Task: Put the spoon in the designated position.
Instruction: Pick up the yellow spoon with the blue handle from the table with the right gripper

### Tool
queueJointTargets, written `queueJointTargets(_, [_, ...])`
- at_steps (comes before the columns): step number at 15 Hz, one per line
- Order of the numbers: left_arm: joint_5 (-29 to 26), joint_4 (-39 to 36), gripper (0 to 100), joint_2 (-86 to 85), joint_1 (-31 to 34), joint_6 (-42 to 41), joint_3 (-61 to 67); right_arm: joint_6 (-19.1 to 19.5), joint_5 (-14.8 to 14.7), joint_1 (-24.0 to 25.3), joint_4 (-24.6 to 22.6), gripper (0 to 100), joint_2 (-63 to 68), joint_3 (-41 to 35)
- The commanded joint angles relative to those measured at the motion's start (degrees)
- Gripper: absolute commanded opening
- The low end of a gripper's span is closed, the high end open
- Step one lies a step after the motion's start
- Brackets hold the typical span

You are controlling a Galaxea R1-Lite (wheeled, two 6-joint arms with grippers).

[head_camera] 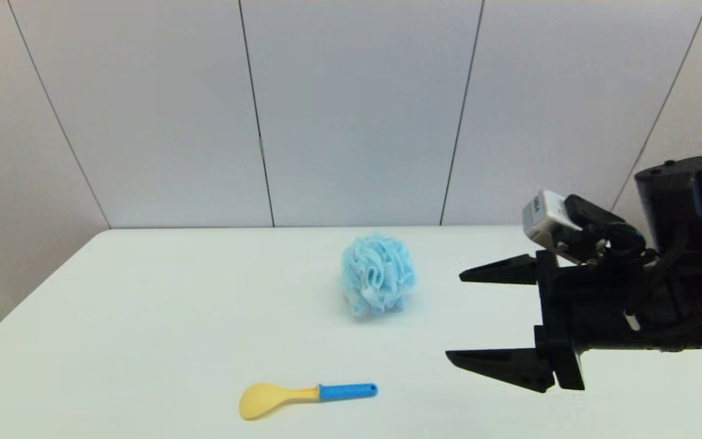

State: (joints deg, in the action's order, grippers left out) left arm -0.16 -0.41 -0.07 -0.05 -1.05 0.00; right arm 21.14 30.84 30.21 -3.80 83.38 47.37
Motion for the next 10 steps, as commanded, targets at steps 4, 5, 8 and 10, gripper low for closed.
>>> queueJointTargets(4, [0.0,0.0,100,0.1,0.0,0.0,0.0,5.1,7.2,5.1,0.1,100,7.0,-0.3])
queueJointTargets(5, [0.0,0.0,100,0.1,0.0,0.0,0.0,5.1,7.2,6.0,-0.1,100,8.0,-0.7])
queueJointTargets(8, [0.0,0.0,100,0.1,0.0,0.0,0.0,5.8,7.0,8.4,-0.4,100,12.2,-0.6])
queueJointTargets(10, [0.0,0.0,100,0.1,0.0,0.0,0.0,5.8,6.6,9.9,-0.6,100,15.4,1.0])
